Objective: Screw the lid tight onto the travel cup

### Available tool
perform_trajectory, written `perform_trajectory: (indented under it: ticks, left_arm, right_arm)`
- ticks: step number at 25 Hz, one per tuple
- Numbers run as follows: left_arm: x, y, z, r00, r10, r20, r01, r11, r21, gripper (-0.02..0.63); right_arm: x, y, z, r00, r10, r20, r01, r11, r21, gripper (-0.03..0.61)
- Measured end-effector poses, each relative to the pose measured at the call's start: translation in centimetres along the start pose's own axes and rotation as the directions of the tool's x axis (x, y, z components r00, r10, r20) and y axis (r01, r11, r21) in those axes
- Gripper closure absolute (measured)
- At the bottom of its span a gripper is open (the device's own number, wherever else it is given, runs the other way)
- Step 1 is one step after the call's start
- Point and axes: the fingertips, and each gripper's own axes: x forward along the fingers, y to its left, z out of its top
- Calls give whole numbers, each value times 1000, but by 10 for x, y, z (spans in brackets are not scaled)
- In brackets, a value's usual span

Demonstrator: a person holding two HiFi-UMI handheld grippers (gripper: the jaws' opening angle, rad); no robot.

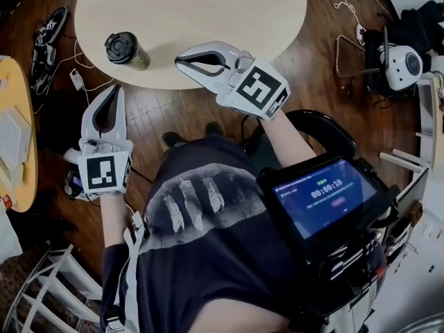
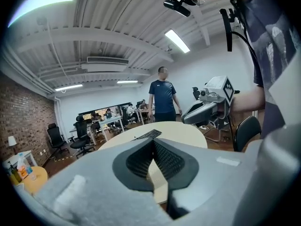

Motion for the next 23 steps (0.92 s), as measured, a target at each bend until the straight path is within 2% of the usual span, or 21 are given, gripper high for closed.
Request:
perform_trajectory:
  ticks: [4, 8, 12, 16, 23]
  left_arm:
    - [16, -32, 4, 999, -30, -33, 32, 998, 50, 612]
    - [19, -44, 7, 998, 2, -60, 3, 997, 82, 612]
    - [10, -66, 6, 999, 0, -53, 2, 1000, 26, 612]
    - [-2, -67, -2, 995, 35, -90, -32, 999, 32, 612]
    - [-20, -68, -14, 990, 42, -135, -38, 999, 36, 612]
  right_arm:
    - [-39, -5, -10, 1000, -16, 24, 15, 1000, 19, 572]
    - [-61, -6, -34, 999, 2, 52, -6, 997, 81, 572]
    - [-77, -8, -65, 1000, -6, 10, 4, 985, 171, 572]
    - [-72, -12, -58, 999, 15, 44, -23, 980, 197, 572]
    - [-45, 15, -38, 990, 114, 80, -126, 979, 161, 572]
